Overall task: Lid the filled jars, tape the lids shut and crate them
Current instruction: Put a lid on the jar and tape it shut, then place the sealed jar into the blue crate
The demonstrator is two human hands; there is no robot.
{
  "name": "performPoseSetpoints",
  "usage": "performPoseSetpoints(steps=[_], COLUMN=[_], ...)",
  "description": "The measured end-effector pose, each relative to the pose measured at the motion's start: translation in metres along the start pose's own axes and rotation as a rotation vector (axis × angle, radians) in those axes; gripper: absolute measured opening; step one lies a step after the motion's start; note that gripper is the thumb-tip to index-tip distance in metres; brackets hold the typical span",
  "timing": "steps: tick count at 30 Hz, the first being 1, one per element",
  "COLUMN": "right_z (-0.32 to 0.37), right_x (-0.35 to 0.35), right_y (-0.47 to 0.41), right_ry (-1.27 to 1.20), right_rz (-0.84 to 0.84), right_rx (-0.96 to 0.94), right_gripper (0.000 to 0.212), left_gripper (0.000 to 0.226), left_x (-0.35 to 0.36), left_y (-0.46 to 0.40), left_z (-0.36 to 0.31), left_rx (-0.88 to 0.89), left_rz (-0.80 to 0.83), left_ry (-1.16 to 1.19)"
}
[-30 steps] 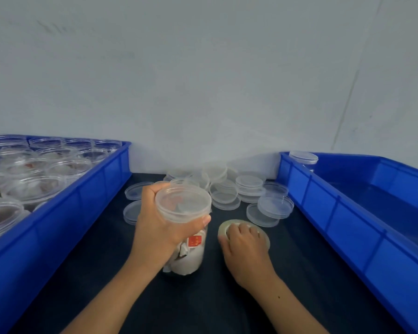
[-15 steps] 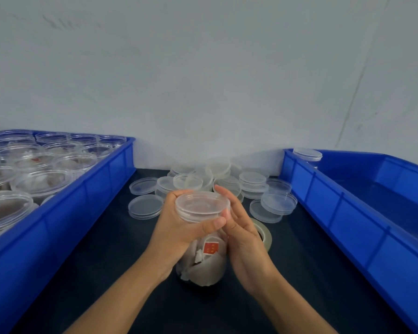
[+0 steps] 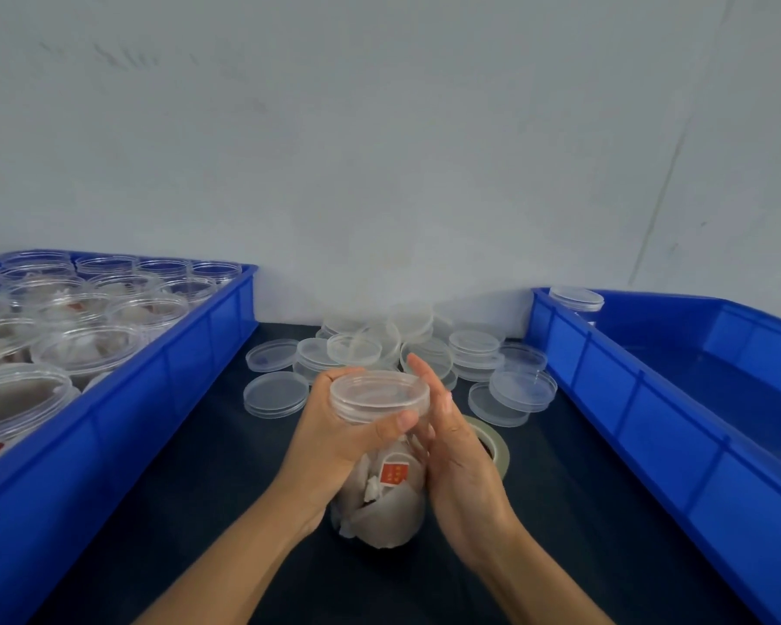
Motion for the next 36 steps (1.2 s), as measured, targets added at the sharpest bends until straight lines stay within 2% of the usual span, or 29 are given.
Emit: performPoseSetpoints(steps=[4,9,14,23,27,29,32,36], right_z=[-0.004,0.002,0.016,0.096,0.148,0.174,0.208,0.236], right_x=[-0.001,-0.008,-0.01,-0.022,-0.038,-0.053,-0.08,-0.128], right_y=[0.0,-0.001,-0.001,-0.025,-0.042,-0.05,-0.062,-0.075], right_ry=[0.048,0.204,0.469,0.616,0.66,0.703,0.698,0.757], right_rz=[0.013,0.018,0.013,-0.207,-0.314,-0.387,-0.485,-0.653], right_rx=[-0.003,-0.002,0.04,-0.093,-0.137,-0.171,-0.206,-0.277], right_gripper=[0.059,0.075,0.095,0.095,0.08,0.074,0.075,0.072], left_gripper=[0.086,0.099,0.086,0.094,0.073,0.073,0.078,0.059], left_x=[-0.001,-0.001,0.007,0.072,0.113,0.134,0.163,0.203], left_y=[0.0,-0.006,-0.015,-0.046,-0.074,-0.093,-0.121,-0.156], left_z=[0.003,-0.003,-0.017,-0.069,-0.095,-0.108,-0.126,-0.127], left_rx=[-0.01,-0.008,-0.021,0.064,0.136,0.174,0.25,0.349], left_rz=[-0.004,-0.008,-0.03,-0.061,-0.01,0.037,0.071,0.191], left_ry=[0.003,-0.006,-0.036,0.018,-0.043,-0.143,-0.262,-0.362])
Point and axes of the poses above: each hand's wrist, its own y-axis away from the middle knuckle, its own x-axis out of the palm, z = x × y, the point moved 2 cm from there along -y, towards the middle knuckle, and after that the axes turned 10 degrees about -y, right-handed, at the moved point
